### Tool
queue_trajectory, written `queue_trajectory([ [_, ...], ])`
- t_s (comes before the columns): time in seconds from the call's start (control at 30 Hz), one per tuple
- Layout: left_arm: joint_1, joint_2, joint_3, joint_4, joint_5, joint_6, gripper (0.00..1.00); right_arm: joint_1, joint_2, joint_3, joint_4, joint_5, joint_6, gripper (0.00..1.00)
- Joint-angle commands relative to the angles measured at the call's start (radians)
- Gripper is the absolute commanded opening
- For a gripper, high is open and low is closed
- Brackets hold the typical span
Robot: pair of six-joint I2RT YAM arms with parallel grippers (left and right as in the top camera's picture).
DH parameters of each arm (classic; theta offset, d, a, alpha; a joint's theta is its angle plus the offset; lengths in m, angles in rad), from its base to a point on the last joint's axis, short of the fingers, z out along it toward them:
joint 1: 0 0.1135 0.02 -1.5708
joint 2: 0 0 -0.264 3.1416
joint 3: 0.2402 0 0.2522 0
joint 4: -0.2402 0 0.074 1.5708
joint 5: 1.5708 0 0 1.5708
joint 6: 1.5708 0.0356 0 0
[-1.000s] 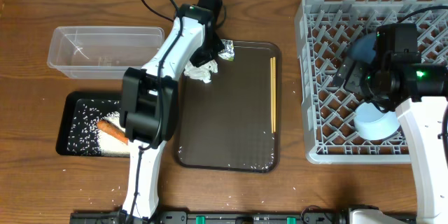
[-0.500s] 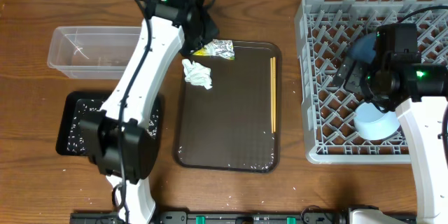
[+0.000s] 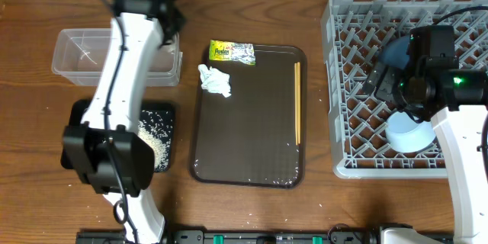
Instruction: Sort waste into correct bins and load items into the dishwasher rack
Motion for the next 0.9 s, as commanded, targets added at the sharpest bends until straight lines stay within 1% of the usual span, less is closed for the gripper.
queue_trajectory([
  [0.0, 0.054, -0.017, -0.002, -0.007, 0.028, -0.010, 0.84, -0.008, -0.016, 0.016, -0.001, 0.014, 0.011, 0.99],
  [0.13, 0.090, -0.017, -0.003, -0.035, 0.158, -0.010, 0.89, -0.008, -0.016, 0.016, -0.001, 0.014, 0.011, 0.99],
  [0.3, 0.064, -0.017, -0.009, -0.076, 0.363, -0.010, 0.91, -0.008, -0.016, 0.016, -0.001, 0.014, 0.011, 0.99],
  [0.43, -0.012, -0.017, -0.037, -0.103, 0.380, -0.011, 0.92, -0.008, -0.016, 0.016, -0.001, 0.014, 0.011, 0.99],
  [0.53, -0.075, -0.017, -0.087, -0.092, 0.380, -0.024, 0.92, -0.008, -0.016, 0.016, -0.001, 0.014, 0.011, 0.99],
  [0.67, -0.112, -0.017, -0.188, -0.025, 0.379, -0.151, 0.92, -0.008, -0.016, 0.016, -0.001, 0.014, 0.011, 0.99],
  [0.73, -0.111, -0.017, -0.248, 0.038, 0.380, -0.219, 0.92, -0.008, -0.016, 0.016, -0.001, 0.014, 0.011, 0.99],
  [0.77, -0.108, -0.017, -0.273, 0.071, 0.380, -0.237, 0.91, -0.008, -0.016, 0.016, -0.001, 0.014, 0.011, 0.99],
  [0.87, -0.105, -0.017, -0.356, 0.160, 0.381, -0.270, 0.83, -0.008, -0.016, 0.016, -0.001, 0.014, 0.011, 0.99],
])
